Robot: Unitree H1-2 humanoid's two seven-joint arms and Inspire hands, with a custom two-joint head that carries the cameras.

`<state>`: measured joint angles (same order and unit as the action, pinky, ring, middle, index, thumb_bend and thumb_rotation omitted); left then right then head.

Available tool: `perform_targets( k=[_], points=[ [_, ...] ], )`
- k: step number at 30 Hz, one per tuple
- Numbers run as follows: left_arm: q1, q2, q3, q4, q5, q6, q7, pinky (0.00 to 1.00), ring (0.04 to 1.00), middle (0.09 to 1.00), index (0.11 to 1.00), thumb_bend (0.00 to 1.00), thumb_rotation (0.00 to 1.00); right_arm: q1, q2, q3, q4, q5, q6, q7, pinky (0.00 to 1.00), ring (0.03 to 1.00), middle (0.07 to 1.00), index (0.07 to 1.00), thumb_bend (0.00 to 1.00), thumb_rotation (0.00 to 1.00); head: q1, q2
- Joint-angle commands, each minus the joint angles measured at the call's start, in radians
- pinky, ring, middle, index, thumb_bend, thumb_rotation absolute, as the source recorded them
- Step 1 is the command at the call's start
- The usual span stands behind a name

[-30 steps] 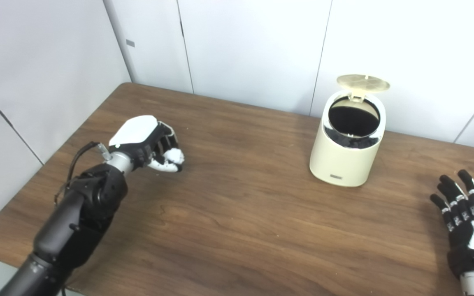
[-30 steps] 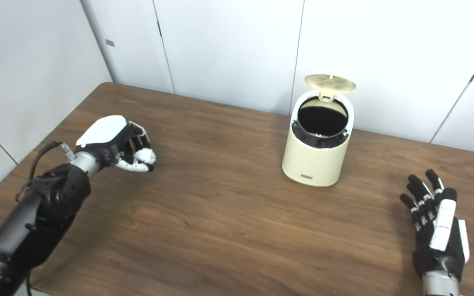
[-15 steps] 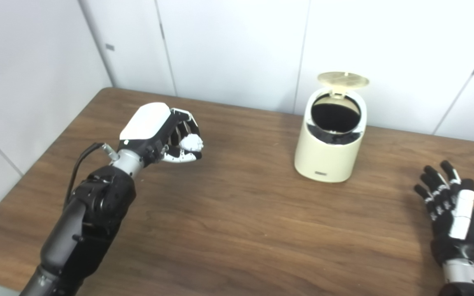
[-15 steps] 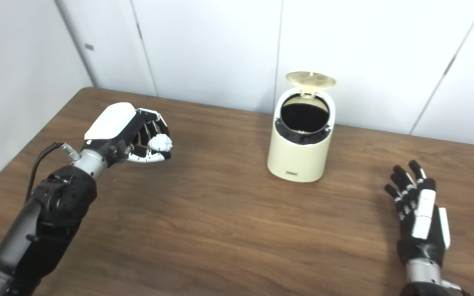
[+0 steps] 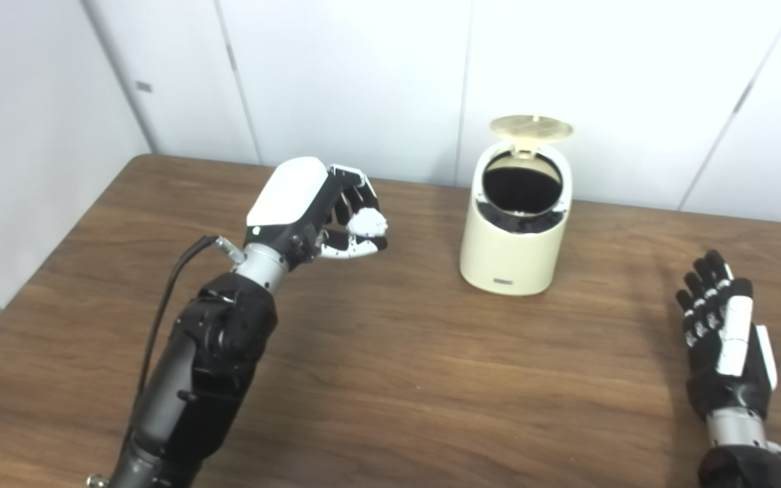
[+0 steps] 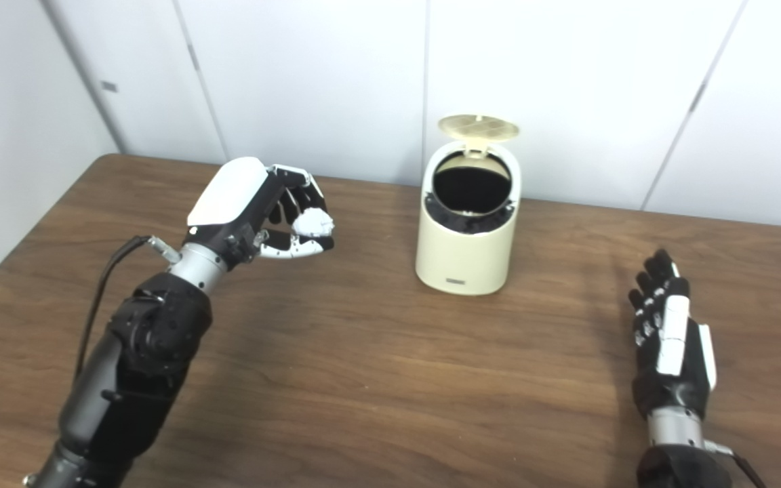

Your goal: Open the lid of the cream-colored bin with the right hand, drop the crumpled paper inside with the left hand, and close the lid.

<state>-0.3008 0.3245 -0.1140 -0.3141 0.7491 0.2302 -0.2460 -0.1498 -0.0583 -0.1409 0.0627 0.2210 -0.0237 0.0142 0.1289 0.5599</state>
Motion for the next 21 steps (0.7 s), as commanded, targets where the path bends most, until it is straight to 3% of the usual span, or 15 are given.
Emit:
perform_targets(
  k=[1,7,11,21],
  points=[
    [-0.052,-0.003,-0.005,-0.004,0.021,-0.016,0.037,0.31,0.411,0.481,0.494,0.47,0.0,0.007,0.008,0.004,0.013,-0.002,-0.049,0.014,0.99,0.982,0.969,0.96,0.5,0.96,-0.003,0.0],
    [-0.087,-0.059,-0.047,0.034,0.054,-0.05,0.085,0.31,0.41,0.523,0.479,0.47,0.0,0.009,0.011,0.009,0.01,-0.001,-0.059,0.016,1.0,0.987,0.972,0.962,0.51,0.97,-0.035,-0.009],
    [-0.102,-0.094,-0.074,0.067,0.088,-0.09,0.167,0.31,0.416,0.535,0.487,0.47,0.0,0.011,0.016,0.012,-0.001,-0.003,-0.059,0.014,1.0,0.985,0.968,0.96,0.52,0.98,-0.046,-0.017],
    [-0.135,-0.156,-0.084,0.109,0.097,-0.115,0.24,0.31,0.427,0.542,0.455,0.47,0.0,0.009,0.019,0.015,0.005,-0.01,-0.068,0.013,0.98,0.964,0.958,0.957,0.55,0.98,-0.061,-0.035]
  ],
)
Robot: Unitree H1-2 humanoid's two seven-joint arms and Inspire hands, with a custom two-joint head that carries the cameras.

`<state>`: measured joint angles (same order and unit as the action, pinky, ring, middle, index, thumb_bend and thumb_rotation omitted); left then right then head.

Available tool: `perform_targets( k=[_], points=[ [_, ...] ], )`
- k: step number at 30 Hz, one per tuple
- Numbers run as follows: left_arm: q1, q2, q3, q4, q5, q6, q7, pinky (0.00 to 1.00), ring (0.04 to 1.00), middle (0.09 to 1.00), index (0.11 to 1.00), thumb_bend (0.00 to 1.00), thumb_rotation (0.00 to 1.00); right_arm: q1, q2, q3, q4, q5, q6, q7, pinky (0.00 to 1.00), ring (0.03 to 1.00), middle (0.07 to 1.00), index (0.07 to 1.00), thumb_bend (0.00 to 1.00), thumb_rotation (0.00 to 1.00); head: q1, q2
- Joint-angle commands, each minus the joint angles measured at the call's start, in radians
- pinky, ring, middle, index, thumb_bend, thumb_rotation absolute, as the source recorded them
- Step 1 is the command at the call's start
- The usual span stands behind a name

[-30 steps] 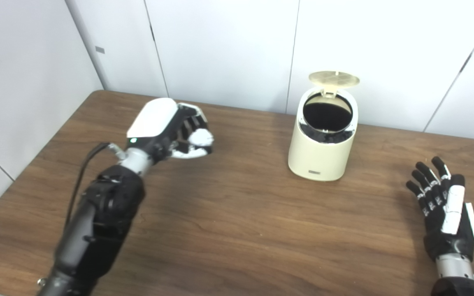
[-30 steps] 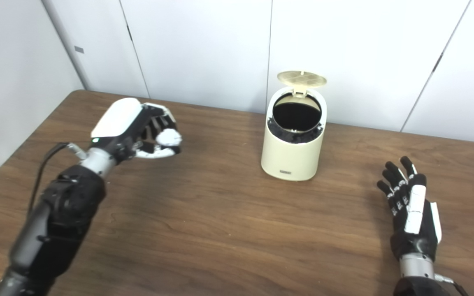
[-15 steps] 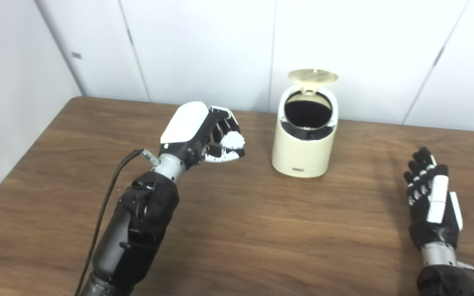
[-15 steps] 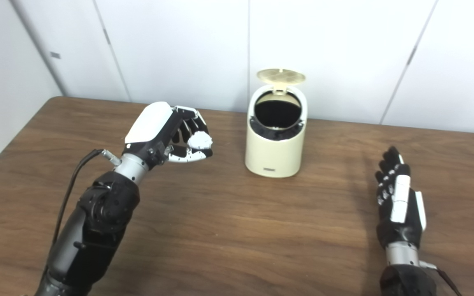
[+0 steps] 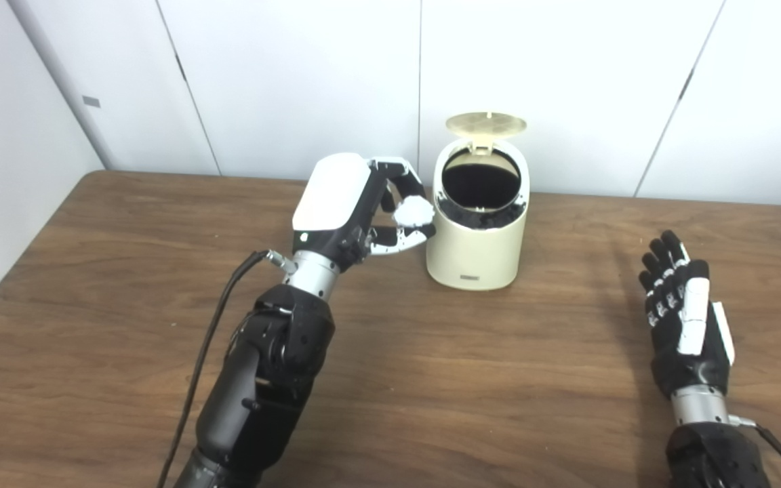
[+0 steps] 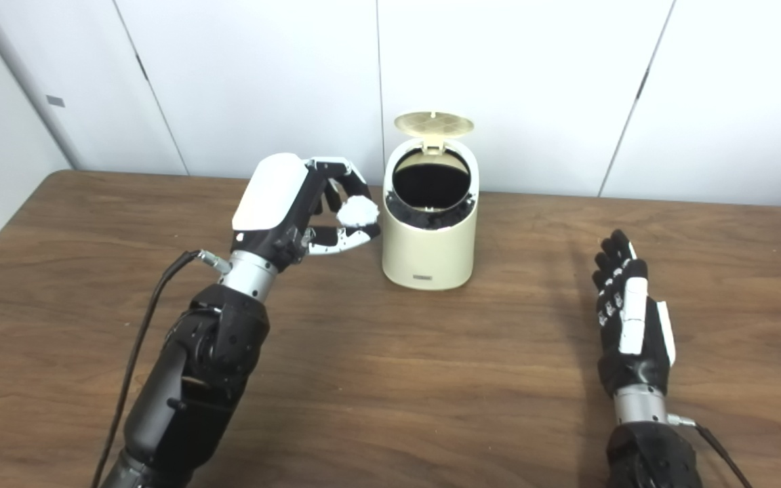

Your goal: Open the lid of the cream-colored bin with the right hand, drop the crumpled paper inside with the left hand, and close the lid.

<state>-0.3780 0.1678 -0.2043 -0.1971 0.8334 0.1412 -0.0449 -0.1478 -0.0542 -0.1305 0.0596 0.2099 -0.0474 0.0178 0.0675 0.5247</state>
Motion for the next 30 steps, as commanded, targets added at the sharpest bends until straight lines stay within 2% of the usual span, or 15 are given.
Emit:
perform_targets(
  k=[1,8,13,23,28,30],
  points=[
    [-0.063,-0.002,0.005,-0.006,0.014,-0.023,0.038,0.31,0.426,0.541,0.458,0.47,0.0,0.006,0.016,0.004,0.011,0.002,-0.045,0.009,0.98,0.963,0.958,0.957,0.55,0.98,0.001,0.0],
    [-0.11,-0.023,-0.008,0.02,0.029,-0.004,0.034,0.31,0.419,0.53,0.499,0.47,0.0,0.006,0.021,0.008,0.02,-0.014,-0.045,0.001,0.97,0.964,0.955,0.957,0.56,0.98,-0.006,-0.008],
    [-0.144,-0.037,-0.014,0.046,0.029,-0.012,0.038,0.31,0.417,0.537,0.484,0.47,0.0,0.005,0.026,0.008,0.026,-0.018,-0.051,0.001,0.96,0.963,0.953,0.952,0.56,0.97,-0.008,-0.009],
    [-0.191,-0.039,-0.041,0.112,0.048,-0.032,0.088,0.3,0.409,0.531,0.51,0.47,0.0,0.003,0.029,0.006,0.047,-0.024,-0.05,-0.007,0.96,0.963,0.952,0.952,0.57,0.95,-0.012,-0.01],
    [-0.217,-0.047,-0.056,0.165,0.044,-0.043,0.121,0.31,0.416,0.544,0.494,0.47,0.0,0.004,0.029,0.011,0.047,-0.037,-0.053,-0.011,0.95,0.957,0.944,0.954,0.55,0.97,-0.013,-0.011],
    [-0.229,-0.052,-0.061,0.19,0.046,-0.043,0.134,0.28,0.416,0.55,0.503,0.47,0.0,0.005,0.031,0.01,0.048,-0.037,-0.054,-0.014,0.95,0.955,0.941,0.952,0.55,0.97,-0.014,-0.013]
  ],
)
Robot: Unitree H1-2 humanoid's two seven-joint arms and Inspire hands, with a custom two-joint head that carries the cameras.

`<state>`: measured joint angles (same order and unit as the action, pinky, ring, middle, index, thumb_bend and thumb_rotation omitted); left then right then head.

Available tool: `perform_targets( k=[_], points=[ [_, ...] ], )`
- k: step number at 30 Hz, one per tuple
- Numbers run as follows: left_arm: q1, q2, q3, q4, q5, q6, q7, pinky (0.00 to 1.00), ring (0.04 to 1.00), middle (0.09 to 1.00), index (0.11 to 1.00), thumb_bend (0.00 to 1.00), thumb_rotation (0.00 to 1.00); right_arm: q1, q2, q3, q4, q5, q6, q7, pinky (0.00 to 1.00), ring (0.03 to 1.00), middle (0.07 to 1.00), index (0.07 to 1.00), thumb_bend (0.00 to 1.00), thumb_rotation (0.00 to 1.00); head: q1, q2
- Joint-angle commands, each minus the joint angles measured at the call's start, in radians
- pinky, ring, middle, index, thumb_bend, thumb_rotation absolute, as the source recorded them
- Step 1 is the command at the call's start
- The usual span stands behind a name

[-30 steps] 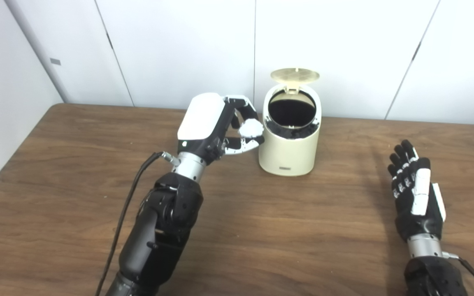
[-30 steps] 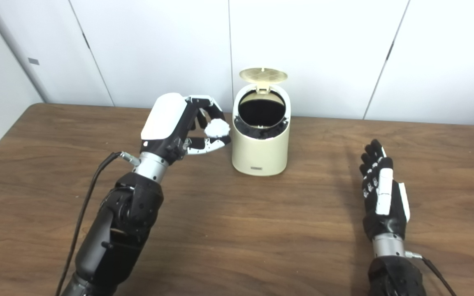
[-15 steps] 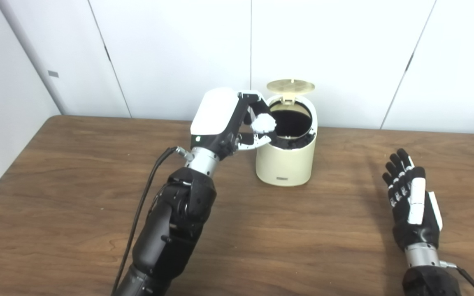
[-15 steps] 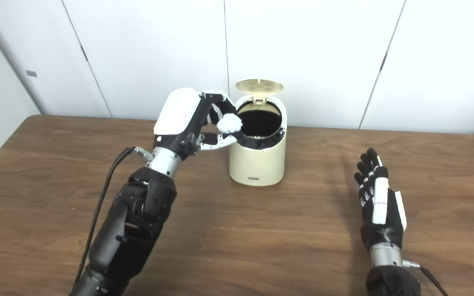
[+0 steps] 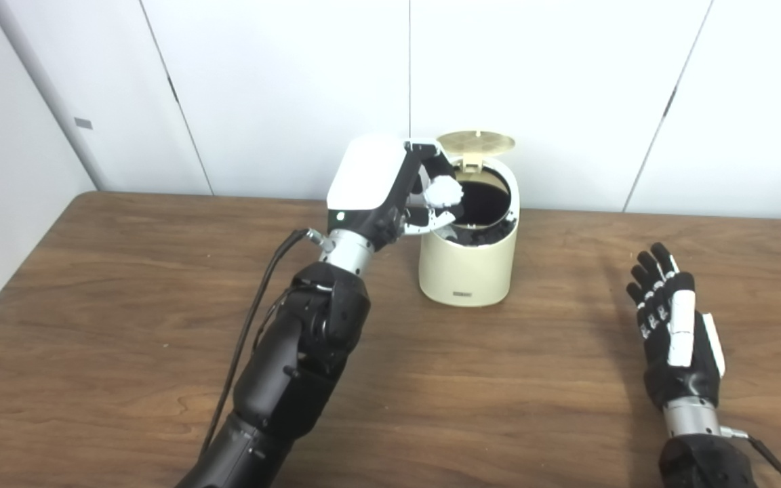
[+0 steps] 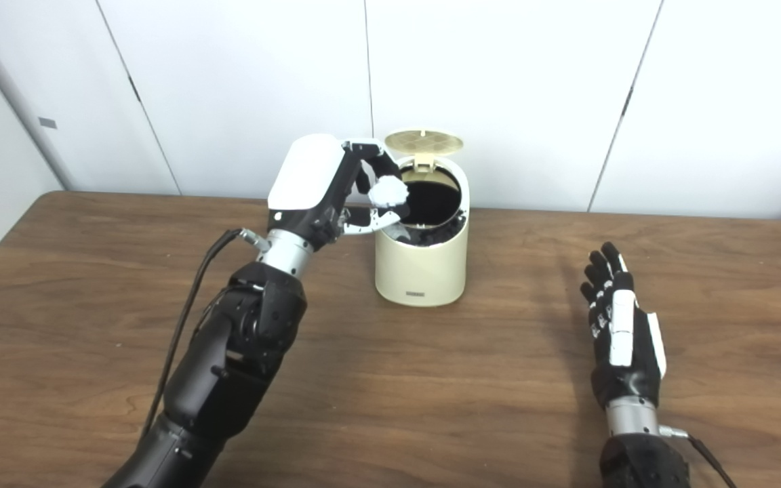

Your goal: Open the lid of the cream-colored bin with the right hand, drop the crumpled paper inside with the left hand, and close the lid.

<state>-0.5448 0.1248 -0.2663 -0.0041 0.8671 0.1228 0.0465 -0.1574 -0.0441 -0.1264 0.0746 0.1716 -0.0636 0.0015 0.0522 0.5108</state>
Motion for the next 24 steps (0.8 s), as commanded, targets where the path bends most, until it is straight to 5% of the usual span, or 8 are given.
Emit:
perform_targets(
  k=[1,24],
  points=[
    [-0.069,-0.011,-0.002,0.009,0.016,-0.021,0.047,0.28,0.414,0.546,0.507,0.47,0.0,0.014,0.022,0.005,0.035,0.001,-0.04,0.001,0.94,0.953,0.939,0.949,0.55,0.96,0.001,0.001],
    [-0.134,-0.07,-0.027,0.173,-0.025,-0.02,0.094,0.31,0.43,0.516,0.506,0.47,0.0,0.014,0.035,0.014,0.03,-0.029,-0.043,-0.016,0.92,0.932,0.906,0.951,0.53,0.97,-0.018,0.004]
  ],
)
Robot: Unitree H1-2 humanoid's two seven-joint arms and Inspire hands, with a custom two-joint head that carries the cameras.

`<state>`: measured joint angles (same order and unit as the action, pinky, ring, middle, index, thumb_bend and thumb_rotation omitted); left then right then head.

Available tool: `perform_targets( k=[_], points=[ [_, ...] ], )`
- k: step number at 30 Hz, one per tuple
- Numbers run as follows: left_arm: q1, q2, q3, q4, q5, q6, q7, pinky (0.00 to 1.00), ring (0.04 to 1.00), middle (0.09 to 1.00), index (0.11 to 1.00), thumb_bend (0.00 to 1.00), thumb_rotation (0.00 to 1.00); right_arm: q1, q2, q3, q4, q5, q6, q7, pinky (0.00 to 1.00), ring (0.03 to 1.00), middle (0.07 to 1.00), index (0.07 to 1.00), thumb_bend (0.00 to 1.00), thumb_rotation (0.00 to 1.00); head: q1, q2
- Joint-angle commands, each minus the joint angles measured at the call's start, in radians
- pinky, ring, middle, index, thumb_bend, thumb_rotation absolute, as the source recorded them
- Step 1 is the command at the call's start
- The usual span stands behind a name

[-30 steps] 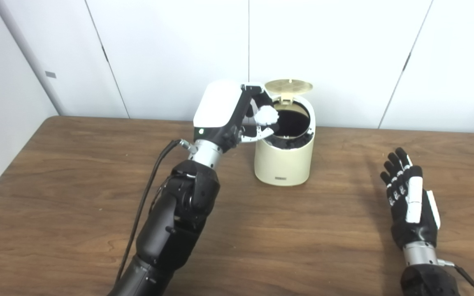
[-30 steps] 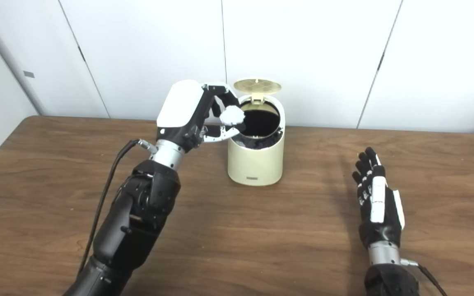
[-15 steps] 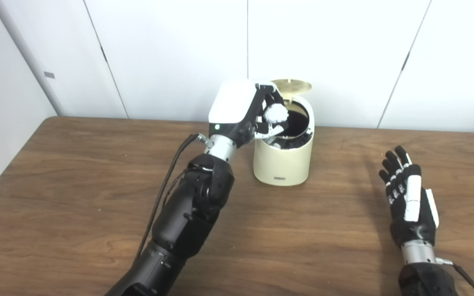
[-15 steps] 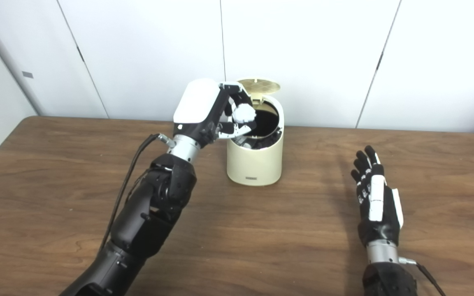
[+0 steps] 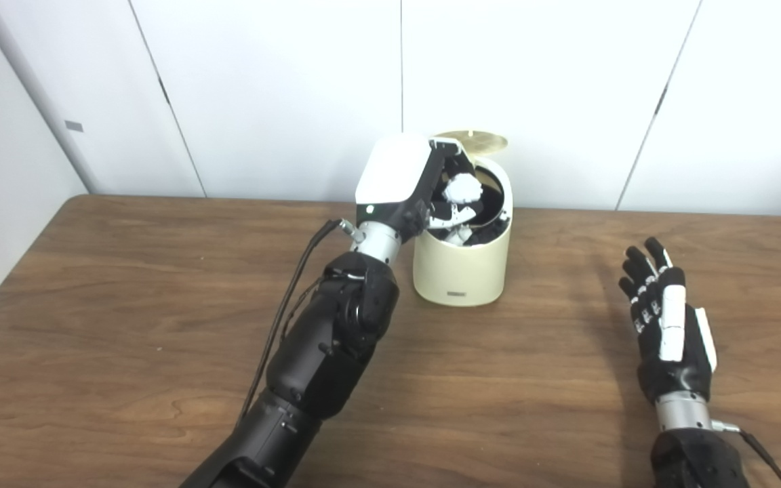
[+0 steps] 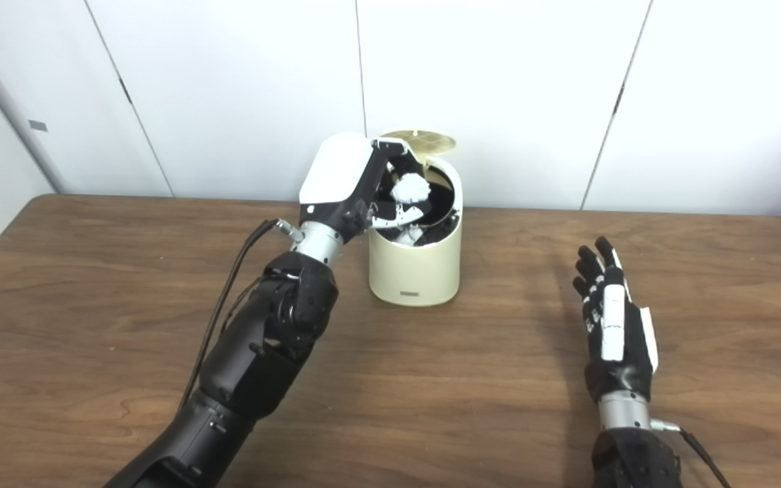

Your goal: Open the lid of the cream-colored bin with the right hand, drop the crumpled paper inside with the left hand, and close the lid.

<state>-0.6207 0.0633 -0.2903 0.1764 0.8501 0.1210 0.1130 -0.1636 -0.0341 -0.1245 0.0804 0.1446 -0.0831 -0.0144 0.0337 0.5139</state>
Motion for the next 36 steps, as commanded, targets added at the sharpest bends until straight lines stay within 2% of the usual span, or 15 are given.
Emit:
perform_targets(
  k=[1,10,13,20,21,22,28,29,31,36],
  points=[
    [-0.058,-0.009,-0.003,-0.006,-0.009,-0.019,0.028,0.31,0.429,0.517,0.506,0.47,0.0,0.021,0.025,0.013,0.023,-0.005,-0.024,0.0,0.92,0.931,0.906,0.952,0.53,0.97,0.001,0.001],
    [-0.06,-0.006,-0.016,-0.004,0.002,-0.012,0.026,0.33,0.444,0.546,0.487,0.47,0.0,0.019,0.025,0.008,0.024,0.003,-0.026,0.001,0.91,0.926,0.899,0.952,0.52,0.97,-0.002,0.001],
    [-0.062,0.005,-0.029,-0.006,0.024,-0.001,0.013,0.3,0.446,0.564,0.489,0.47,0.0,0.017,0.027,0.009,0.023,-0.002,-0.023,-0.004,0.88,0.908,0.878,0.925,0.54,0.92,-0.006,-0.002],
    [-0.065,0.016,-0.051,-0.018,0.047,0.043,-0.019,0.32,0.464,0.569,0.485,0.47,0.0,0.017,0.03,0.014,0.013,-0.004,-0.022,-0.004,0.86,0.893,0.859,0.896,0.54,0.89,-0.007,-0.001],
    [-0.066,0.018,-0.055,-0.02,0.056,0.054,-0.029,0.39,0.46,0.561,0.475,0.48,0.0,0.018,0.032,0.014,0.007,-0.004,-0.016,-0.006,0.85,0.891,0.855,0.895,0.54,0.9,-0.008,-0.002],
    [-0.067,0.02,-0.058,-0.023,0.063,0.06,-0.033,0.45,0.544,0.608,0.485,0.51,0.03,0.018,0.034,0.014,0.003,-0.004,-0.014,-0.007,0.85,0.887,0.851,0.894,0.53,0.9,-0.009,-0.001],
    [-0.069,0.025,-0.07,-0.028,0.076,0.084,-0.056,0.56,0.669,0.679,0.494,0.52,0.05,0.02,0.034,0.016,-0.002,-0.015,-0.012,-0.01,0.84,0.873,0.834,0.884,0.55,0.89,-0.01,0.0],
    [-0.069,0.025,-0.071,-0.03,0.079,0.087,-0.058,0.57,0.676,0.685,0.56,0.73,0.02,0.02,0.032,0.018,-0.001,-0.019,-0.014,-0.01,0.83,0.87,0.831,0.884,0.55,0.89,-0.01,0.0],
    [-0.07,0.027,-0.075,-0.026,0.082,0.085,-0.059,0.59,0.684,0.694,0.618,0.91,0.0,0.02,0.028,0.021,0.001,-0.027,-0.017,-0.01,0.82,0.865,0.825,0.882,0.56,0.88,-0.01,0.0],
    [-0.074,0.033,-0.085,-0.023,0.094,0.091,-0.079,0.61,0.704,0.719,0.655,0.95,0.0,0.02,0.03,0.022,-0.01,-0.028,-0.009,-0.016,0.81,0.85,0.804,0.865,0.55,0.86,-0.008,0.003]
  ],
)
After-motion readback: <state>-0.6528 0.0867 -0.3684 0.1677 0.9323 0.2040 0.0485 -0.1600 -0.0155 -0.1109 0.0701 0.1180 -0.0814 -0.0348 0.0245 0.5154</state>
